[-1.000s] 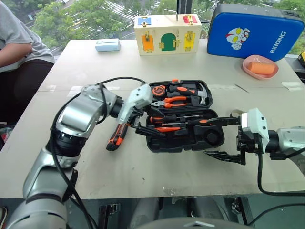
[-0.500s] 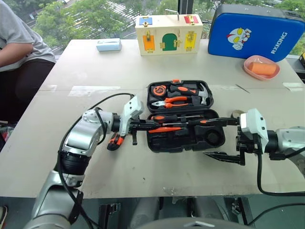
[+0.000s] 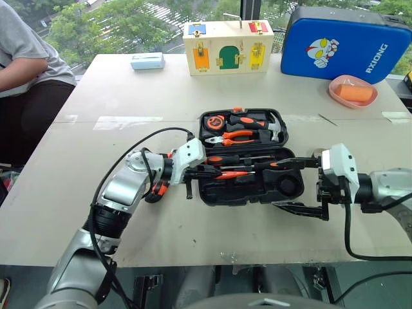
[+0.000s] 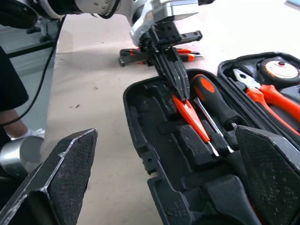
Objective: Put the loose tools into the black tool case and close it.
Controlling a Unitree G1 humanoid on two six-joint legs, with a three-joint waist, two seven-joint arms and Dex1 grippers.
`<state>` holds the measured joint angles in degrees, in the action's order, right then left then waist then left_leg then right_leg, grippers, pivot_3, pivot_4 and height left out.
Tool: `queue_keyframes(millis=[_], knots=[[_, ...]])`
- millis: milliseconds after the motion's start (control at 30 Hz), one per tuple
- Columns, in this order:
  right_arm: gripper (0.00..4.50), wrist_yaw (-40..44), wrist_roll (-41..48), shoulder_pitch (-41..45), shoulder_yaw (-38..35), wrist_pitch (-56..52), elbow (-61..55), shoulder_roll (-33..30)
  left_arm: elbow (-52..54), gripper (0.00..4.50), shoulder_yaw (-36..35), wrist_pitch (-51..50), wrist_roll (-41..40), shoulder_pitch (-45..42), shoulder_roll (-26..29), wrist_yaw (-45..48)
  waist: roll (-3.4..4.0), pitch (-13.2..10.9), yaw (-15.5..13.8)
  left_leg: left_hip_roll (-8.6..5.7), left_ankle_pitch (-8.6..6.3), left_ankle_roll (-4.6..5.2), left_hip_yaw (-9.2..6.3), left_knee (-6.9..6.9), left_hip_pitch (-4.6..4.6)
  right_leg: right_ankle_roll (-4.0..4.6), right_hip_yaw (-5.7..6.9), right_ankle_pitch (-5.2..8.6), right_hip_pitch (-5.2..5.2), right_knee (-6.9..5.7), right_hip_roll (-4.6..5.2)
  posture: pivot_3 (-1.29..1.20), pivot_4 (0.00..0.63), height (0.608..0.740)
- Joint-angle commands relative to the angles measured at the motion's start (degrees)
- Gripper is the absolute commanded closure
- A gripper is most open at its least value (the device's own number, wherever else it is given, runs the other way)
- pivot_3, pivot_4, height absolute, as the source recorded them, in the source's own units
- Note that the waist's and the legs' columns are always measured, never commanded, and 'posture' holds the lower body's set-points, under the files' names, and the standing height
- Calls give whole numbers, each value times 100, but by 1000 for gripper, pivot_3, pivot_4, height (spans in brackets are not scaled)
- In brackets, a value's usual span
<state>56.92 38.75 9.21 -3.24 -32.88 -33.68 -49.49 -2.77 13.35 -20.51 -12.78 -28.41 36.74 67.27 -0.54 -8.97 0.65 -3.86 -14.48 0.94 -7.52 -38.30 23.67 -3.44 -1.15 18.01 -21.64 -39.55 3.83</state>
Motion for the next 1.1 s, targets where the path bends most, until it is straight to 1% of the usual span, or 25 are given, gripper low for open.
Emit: queue_keyframes(millis=[33,300,600,667,733,767,833,900,933,967,1000,1033,1100], knots=[[0,-30,101,64,-85,-4,-183,10,-135,4480,194,54,327,182,164,-8,1,1,4,0,0,0,0,0,0,0,0,0,0,0,0,0,150,735],[0,-57,82,98,-82,-20,-169,53,-157,4480,517,693,844,293,234,-41,4,12,3,0,0,0,1,1,-4,0,-1,0,2,0,0,0,150,735],[0,-193,115,20,-90,-45,-243,128,-464,4480,789,945,1373,218,321,-148,11,61,-1,0,-9,15,3,2,-13,0,-2,0,8,-4,-1,0,150,735],[0,-204,108,11,-95,-40,-252,131,-495,4480,828,935,1429,192,312,-164,11,61,-3,0,-12,20,8,3,-27,0,-1,0,17,-8,-2,0,150,735],[0,-217,113,4,-101,-37,-262,127,-492,4480,827,903,1442,186,319,-163,11,61,-4,0,-14,24,8,13,-60,0,-1,1,49,0,-1,0,150,735],[0,-223,110,1,-100,-34,-269,125,-479,4480,817,872,1435,188,331,-153,13,64,-2,0,-16,27,8,29,-95,0,-1,1,81,18,-1,0,150,735],[0,-226,110,-3,-101,-30,-279,123,-432,4480,786,851,1400,199,355,-126,15,66,-2,1,-17,27,7,42,-106,0,-1,1,92,29,-1,0,150,735],[0,-194,93,50,-82,4,-235,126,143,4480,327,214,686,370,509,119,15,68,7,2,-16,27,4,48,-106,0,-2,1,91,34,-2,0,150,735],[0,-163,77,115,-60,30,-181,134,485,4480,-19,-24,269,489,625,225,15,68,60,3,-16,27,4,52,-106,0,-3,1,90,37,-2,0,150,735],[0,-121,63,193,-33,60,-113,143,835,3773,-396,-265,-157,630,754,305,15,67,95,6,-16,27,6,65,-105,0,-8,1,78,41,-10,0,150,735],[0,-71,46,297,3,92,-19,160,1175,3559,-839,-569,-613,796,905,357,16,67,162,6,-16,25,3,78,-105,1,-15,1,76,48,-13,0,150,735],[0,-22,34,380,28,118,64,175,1446,3065,-1205,-839,-964,939,1017,346,15,66,192,6,-13,22,2,92,-103,1,-16,1,65,57,-13,0,150,735],[0,128,-14,645,165,186,323,253,1952,2110,-2280,-1495,-1498,1489,1288,72,8,59,229,7,-2,2,2,102,-83,2,-31,1,40,58,-16,0,150,735]])
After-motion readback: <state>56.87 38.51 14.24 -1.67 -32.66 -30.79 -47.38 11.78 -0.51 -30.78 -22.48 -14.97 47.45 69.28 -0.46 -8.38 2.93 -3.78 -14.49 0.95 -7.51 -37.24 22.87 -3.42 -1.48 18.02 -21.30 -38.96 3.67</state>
